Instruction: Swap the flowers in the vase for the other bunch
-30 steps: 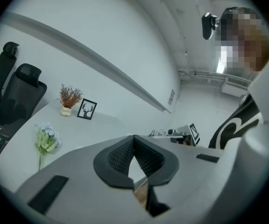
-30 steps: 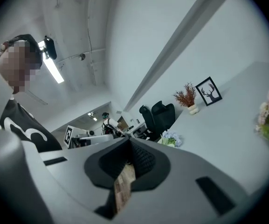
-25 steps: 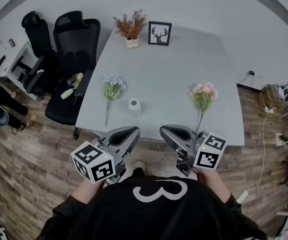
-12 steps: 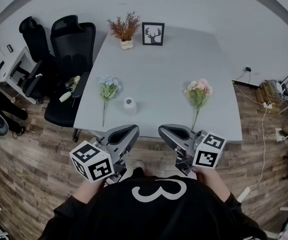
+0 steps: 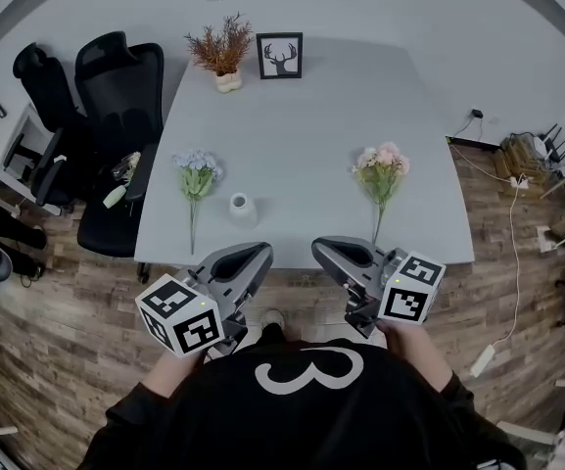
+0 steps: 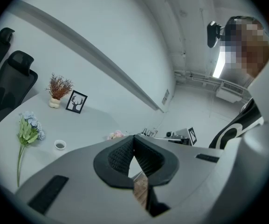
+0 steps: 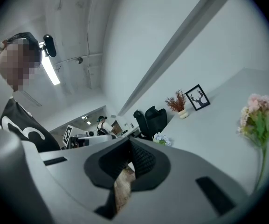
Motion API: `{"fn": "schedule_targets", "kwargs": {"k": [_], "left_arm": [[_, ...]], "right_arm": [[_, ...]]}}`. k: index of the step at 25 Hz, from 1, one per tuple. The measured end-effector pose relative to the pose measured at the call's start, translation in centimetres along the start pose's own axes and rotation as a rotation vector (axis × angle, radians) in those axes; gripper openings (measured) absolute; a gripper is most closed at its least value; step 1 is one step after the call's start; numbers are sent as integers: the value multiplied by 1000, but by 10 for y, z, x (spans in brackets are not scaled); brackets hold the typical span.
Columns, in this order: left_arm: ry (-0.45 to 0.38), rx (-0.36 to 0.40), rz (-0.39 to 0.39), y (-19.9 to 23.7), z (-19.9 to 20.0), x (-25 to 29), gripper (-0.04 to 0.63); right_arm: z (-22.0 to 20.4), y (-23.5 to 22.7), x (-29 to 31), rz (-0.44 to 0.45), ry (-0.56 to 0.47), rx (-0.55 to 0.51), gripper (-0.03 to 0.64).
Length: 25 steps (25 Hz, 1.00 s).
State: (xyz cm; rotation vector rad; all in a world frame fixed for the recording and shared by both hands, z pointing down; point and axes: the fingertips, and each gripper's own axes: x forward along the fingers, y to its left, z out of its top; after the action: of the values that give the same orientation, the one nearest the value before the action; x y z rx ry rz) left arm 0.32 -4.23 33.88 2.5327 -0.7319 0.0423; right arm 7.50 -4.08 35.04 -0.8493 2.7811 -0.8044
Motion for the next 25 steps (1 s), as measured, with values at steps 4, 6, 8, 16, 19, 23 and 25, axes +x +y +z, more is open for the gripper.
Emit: {"fn": "schedule_targets", "kwargs": {"k": [4, 6, 8, 16, 19, 23, 25], "left_arm": [[22, -13, -22, 15, 4, 10, 11], [35, -26, -31, 22, 5, 16, 11], [42, -44, -52, 27, 6, 22, 11], [81, -73, -117, 56, 19, 49, 11], [92, -82, -128, 71, 24, 56, 11], [104, -88, -138, 93, 30, 64, 11], [112, -91, -137, 103, 32, 66, 11]], "right_arm": [[10, -22, -1, -77, -31, 8, 8], [14, -35, -3, -116, -47, 15, 8], [20, -47, -9, -154, -82, 19, 8], [60, -110, -46, -353, -195, -53, 8], [76, -141, -62, -476, -234, -106, 8], [81, -188, -74, -648, -180, -187, 9], [80, -208, -77, -711, -132, -223, 9]]}}
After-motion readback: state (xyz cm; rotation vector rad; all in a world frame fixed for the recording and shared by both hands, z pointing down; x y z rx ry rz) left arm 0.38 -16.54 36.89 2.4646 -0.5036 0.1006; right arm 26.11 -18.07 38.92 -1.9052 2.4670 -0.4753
